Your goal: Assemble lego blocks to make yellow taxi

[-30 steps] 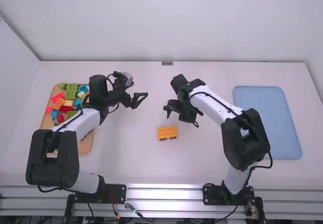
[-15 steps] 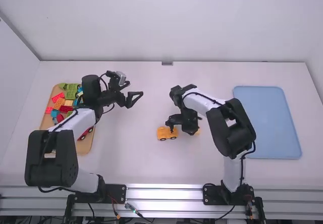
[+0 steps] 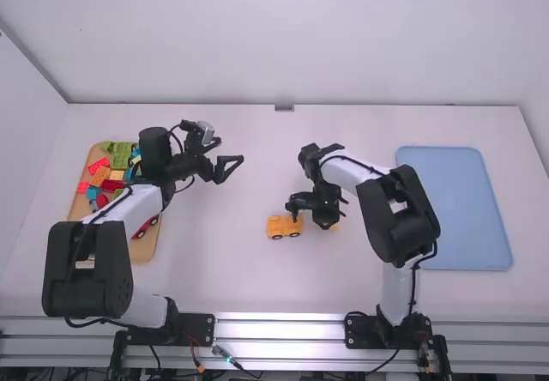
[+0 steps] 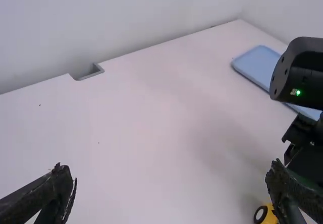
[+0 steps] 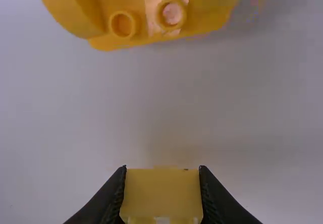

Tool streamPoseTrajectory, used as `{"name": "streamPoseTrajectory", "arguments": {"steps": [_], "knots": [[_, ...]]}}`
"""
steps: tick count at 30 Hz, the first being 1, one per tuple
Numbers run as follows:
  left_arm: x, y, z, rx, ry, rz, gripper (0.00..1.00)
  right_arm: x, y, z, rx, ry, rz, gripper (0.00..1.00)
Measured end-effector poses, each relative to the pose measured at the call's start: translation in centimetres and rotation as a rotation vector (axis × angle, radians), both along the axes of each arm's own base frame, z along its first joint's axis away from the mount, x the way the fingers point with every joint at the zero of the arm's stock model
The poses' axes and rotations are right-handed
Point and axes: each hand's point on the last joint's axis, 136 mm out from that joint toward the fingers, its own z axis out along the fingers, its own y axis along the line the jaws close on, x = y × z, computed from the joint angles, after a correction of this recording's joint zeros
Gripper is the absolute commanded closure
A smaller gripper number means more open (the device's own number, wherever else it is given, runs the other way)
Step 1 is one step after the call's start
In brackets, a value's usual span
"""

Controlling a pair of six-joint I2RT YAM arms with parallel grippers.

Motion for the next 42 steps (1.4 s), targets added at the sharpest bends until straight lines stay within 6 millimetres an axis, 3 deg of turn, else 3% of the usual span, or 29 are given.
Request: {"name": "streamPoseTrajectory", "arguments": {"steps": [4,10,20,23,27,36,39,42], "knots": [[0.0,0.0,0.0,-0.001,0.002,0.001,0.01,-0.5,0.4,-0.1,-0.007,0.003,0.028,1.00],[0.0,0.0,0.0,-0.001,0.002,0.001,0.01,0.7,1.6,-0.5,0.018,-0.060,0.022,1.00],[0.0,0.0,0.0,-0.002,0.005,0.001,0.01,0.9,1.6,-0.5,0.017,-0.067,0.002,0.98],[0.0,0.0,-0.1,-0.002,0.005,0.001,0.01,0.8,1.6,-0.5,0.017,-0.065,0.000,0.89],[0.0,0.0,-0.1,-0.002,0.005,0.001,0.01,0.8,1.6,-0.5,0.016,-0.066,-0.002,0.69],[0.0,0.0,-0.1,-0.002,0.005,0.001,0.01,0.8,1.6,-0.5,0.016,-0.067,-0.005,0.42],[0.0,0.0,0.1,-0.001,-0.002,0.001,0.01,0.9,1.5,-0.5,0.009,-0.071,-0.004,0.04],[0.1,0.0,0.3,-0.001,-0.014,0.000,0.01,1.1,1.1,-0.5,-0.012,-0.083,0.002,0.01]]}}
